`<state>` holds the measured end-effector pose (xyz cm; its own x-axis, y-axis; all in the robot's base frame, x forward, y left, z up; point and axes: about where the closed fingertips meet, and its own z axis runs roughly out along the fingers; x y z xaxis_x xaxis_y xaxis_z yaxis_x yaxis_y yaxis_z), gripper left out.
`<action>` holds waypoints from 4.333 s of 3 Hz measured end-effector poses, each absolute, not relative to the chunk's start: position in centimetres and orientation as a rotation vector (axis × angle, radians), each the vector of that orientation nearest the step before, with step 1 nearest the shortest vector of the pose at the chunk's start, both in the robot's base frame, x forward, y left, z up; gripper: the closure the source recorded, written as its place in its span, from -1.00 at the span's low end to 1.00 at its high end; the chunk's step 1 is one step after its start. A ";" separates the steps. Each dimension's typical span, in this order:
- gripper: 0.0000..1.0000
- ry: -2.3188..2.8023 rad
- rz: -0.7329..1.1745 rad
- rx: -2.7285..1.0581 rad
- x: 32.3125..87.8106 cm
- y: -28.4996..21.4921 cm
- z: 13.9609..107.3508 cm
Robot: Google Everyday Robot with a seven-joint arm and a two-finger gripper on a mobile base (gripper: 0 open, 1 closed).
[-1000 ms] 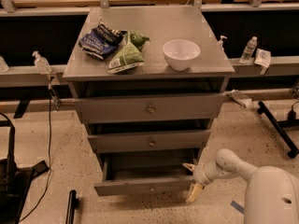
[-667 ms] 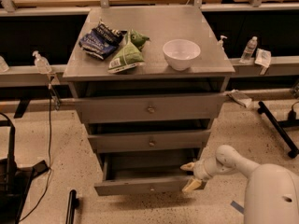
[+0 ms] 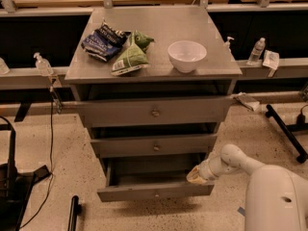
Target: Open bottom drawer
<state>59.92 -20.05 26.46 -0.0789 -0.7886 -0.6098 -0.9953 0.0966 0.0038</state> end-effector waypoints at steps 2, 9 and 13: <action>1.00 2.057 0.510 -1.769 62.8 -20.7 22.6; 1.00 1.925 0.600 -1.762 64.0 -20.0 16.9; -0.30 1.925 0.601 -1.762 64.0 -20.0 16.9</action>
Offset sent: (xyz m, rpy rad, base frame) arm 0.0502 -0.0129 -0.0537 -0.2172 0.0459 -0.0675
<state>64.02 -19.99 16.90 -0.0744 -0.7960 -0.6008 -0.9964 0.0844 0.0116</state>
